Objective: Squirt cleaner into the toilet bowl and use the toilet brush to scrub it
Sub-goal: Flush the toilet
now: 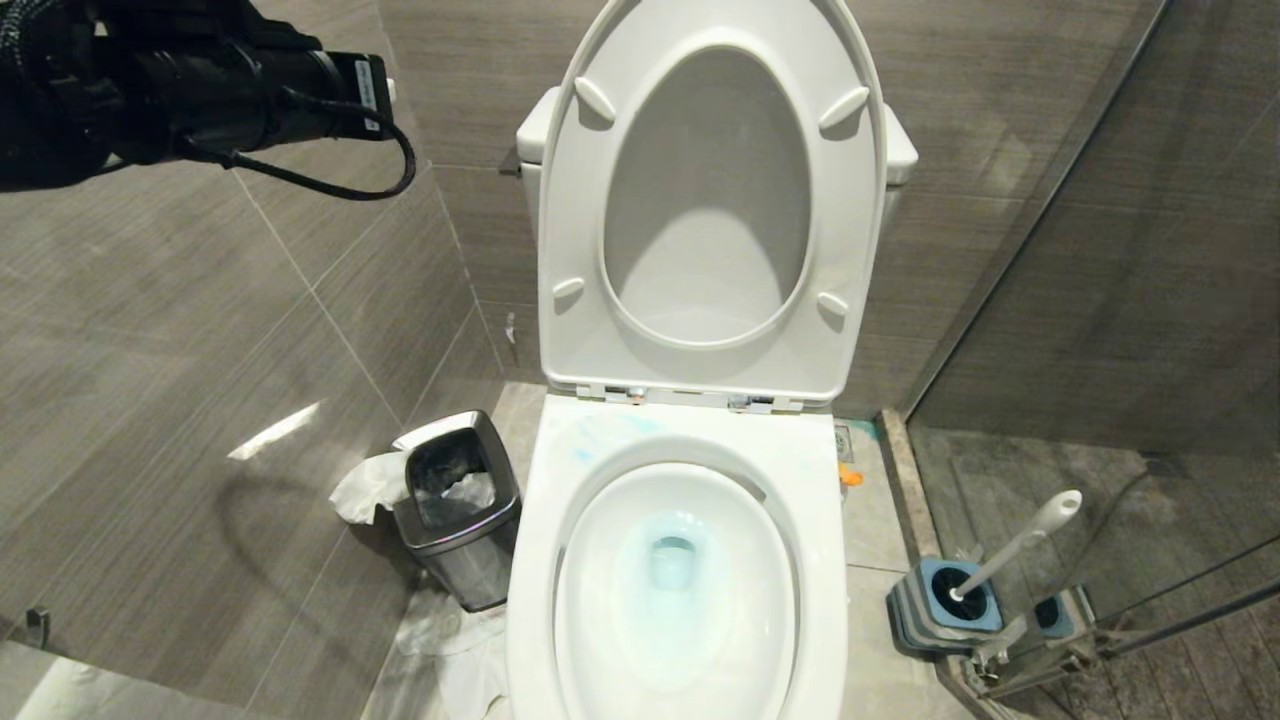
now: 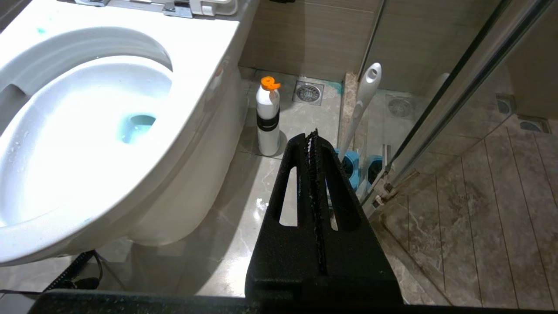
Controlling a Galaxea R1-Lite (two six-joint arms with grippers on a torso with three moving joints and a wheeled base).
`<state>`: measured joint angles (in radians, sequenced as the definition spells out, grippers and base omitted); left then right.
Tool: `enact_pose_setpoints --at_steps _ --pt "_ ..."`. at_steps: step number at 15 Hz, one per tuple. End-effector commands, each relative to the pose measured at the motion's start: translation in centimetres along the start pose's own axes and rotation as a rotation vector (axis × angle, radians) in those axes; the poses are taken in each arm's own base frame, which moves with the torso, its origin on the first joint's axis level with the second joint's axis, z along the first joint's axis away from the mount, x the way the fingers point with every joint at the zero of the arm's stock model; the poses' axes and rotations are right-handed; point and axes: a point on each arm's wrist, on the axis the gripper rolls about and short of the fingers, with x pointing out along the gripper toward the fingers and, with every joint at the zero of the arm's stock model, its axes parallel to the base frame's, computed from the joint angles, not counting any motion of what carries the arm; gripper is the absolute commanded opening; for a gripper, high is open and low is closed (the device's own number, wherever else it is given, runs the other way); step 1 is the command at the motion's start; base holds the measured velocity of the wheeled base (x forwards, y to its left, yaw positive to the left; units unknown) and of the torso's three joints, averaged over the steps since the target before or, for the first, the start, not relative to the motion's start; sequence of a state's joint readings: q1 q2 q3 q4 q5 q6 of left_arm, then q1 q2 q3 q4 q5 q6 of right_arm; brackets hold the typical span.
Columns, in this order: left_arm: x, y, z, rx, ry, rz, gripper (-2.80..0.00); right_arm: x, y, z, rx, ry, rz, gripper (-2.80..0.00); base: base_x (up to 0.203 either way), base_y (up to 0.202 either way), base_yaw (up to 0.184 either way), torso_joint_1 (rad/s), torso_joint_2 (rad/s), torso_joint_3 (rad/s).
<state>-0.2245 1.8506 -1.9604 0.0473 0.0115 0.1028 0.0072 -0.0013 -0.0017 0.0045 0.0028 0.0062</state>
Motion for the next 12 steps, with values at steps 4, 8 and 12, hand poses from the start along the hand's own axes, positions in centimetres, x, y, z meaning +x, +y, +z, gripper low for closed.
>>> enact_pose_setpoints --at_steps 4,8,12 --pt "0.9 0.0 0.5 -0.008 -0.128 0.016 -2.8 0.0 0.0 0.0 0.0 0.002 0.001 -2.8 0.0 0.0 0.0 0.0 0.0 0.0" --pt "1.6 -0.2 0.7 -0.023 -0.203 0.017 -2.8 0.0 0.0 0.0 0.0 0.002 0.001 -2.8 0.0 0.0 0.0 0.002 0.0 -0.111" --pt "3.3 -0.2 0.5 -0.05 -0.381 0.033 -2.8 0.0 0.0 0.0 0.0 0.002 0.001 -2.8 0.0 0.0 0.0 0.003 0.0 -0.187"
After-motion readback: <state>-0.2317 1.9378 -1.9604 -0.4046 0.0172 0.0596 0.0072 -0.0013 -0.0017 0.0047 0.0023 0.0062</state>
